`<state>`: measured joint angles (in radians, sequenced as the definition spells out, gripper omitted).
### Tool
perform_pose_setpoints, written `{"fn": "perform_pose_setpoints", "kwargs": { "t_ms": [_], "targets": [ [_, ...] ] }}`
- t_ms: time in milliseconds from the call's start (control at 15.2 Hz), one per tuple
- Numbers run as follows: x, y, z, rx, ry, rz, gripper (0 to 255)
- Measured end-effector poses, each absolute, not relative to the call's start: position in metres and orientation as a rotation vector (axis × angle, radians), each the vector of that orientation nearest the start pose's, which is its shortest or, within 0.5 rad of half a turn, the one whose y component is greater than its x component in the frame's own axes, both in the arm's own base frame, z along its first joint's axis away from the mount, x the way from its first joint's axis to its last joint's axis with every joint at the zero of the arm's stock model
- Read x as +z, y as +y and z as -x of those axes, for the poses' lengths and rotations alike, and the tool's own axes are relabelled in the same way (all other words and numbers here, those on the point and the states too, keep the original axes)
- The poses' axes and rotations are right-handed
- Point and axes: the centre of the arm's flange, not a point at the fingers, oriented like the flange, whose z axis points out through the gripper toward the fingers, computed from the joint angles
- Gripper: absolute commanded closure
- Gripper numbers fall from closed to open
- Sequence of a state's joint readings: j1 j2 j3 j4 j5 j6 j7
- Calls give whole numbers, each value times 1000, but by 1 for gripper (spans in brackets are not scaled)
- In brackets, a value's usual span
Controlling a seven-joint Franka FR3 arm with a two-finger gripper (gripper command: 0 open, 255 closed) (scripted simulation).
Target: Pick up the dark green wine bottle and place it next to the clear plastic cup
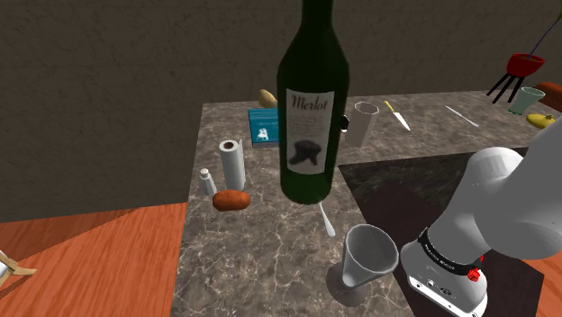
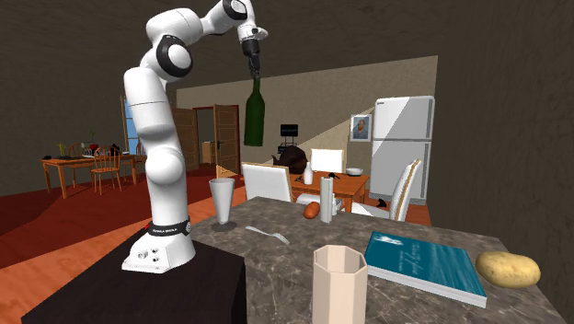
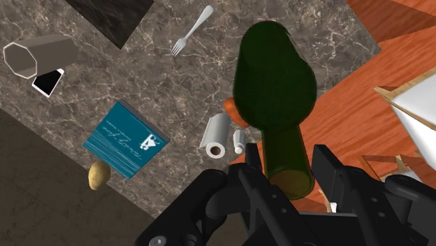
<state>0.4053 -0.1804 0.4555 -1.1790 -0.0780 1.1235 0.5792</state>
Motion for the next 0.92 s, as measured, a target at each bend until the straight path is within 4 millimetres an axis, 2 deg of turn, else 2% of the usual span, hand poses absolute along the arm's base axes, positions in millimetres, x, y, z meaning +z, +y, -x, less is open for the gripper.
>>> {"fn": "perform_pose_setpoints", "kwargs": {
  "t_ms": [924],
  "targets": [
    [759,331,-249,-283,-381,3145,255]
  ]
}}
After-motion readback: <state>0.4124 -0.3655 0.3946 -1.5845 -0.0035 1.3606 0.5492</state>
